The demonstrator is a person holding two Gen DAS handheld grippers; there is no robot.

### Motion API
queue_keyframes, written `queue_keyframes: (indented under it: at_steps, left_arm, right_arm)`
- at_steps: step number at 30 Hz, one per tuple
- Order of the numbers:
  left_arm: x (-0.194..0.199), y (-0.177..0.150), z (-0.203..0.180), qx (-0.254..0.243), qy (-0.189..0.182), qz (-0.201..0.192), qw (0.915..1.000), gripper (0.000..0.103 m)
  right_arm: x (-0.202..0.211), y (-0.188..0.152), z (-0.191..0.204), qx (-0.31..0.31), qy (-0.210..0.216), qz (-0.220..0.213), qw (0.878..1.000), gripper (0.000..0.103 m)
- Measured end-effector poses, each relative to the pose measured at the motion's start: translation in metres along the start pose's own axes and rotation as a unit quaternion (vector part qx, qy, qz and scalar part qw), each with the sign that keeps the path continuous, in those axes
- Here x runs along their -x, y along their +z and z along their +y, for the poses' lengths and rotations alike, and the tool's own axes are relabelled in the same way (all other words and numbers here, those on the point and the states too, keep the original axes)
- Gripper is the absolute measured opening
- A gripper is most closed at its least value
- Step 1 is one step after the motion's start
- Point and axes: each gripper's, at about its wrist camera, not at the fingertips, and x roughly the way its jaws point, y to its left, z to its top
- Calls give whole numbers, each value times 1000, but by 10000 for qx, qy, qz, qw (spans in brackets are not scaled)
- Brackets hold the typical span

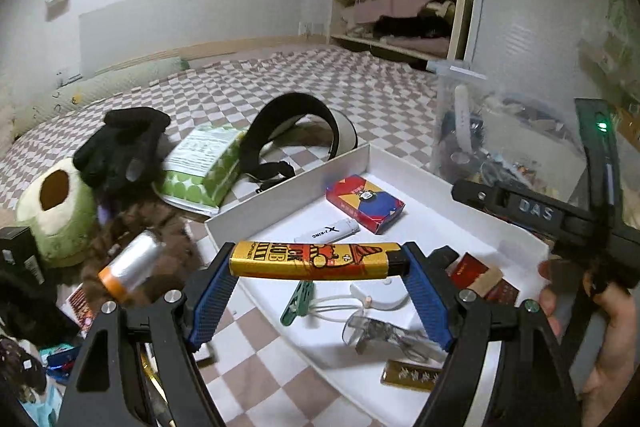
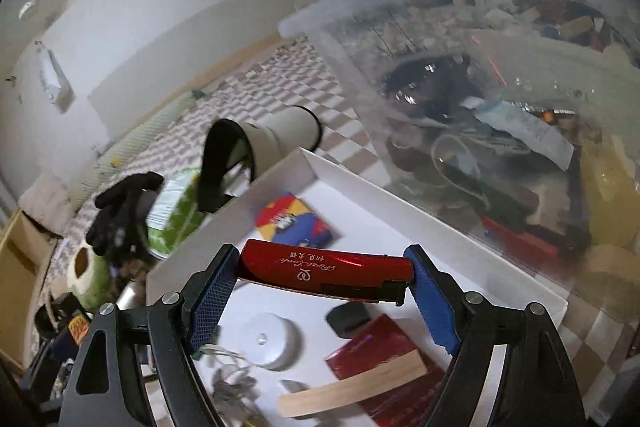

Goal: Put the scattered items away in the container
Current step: 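Carry both lighters over the white tray and open both grippers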

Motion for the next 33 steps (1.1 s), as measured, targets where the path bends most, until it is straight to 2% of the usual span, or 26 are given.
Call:
queue_keyframes:
  at_steps: [10, 20, 21, 23, 33]
  left_arm:
    - [-43, 1, -13, -82, -236, 356, 9991, 81]
    - [-72, -3, -14, -122, -278, 752, 9967, 83]
    - [-74, -4, -15, -138, -248, 782, 9965, 91]
    - [-74, -5, -14, -134, -247, 790, 9965, 96]
    - [-56, -12, -8, -109, -263, 706, 9971, 96]
  right_arm:
    - [-16, -3, -5, 44, -150, 192, 9997, 84]
    - [-22, -5, -6, 49, -234, 315, 9992, 84]
    - [-22, -5, -6, 54, -249, 317, 9992, 84]
    - [-23, -5, -5, 64, -266, 327, 9991, 84]
    - [-25, -6, 0, 135, -326, 353, 9988, 84]
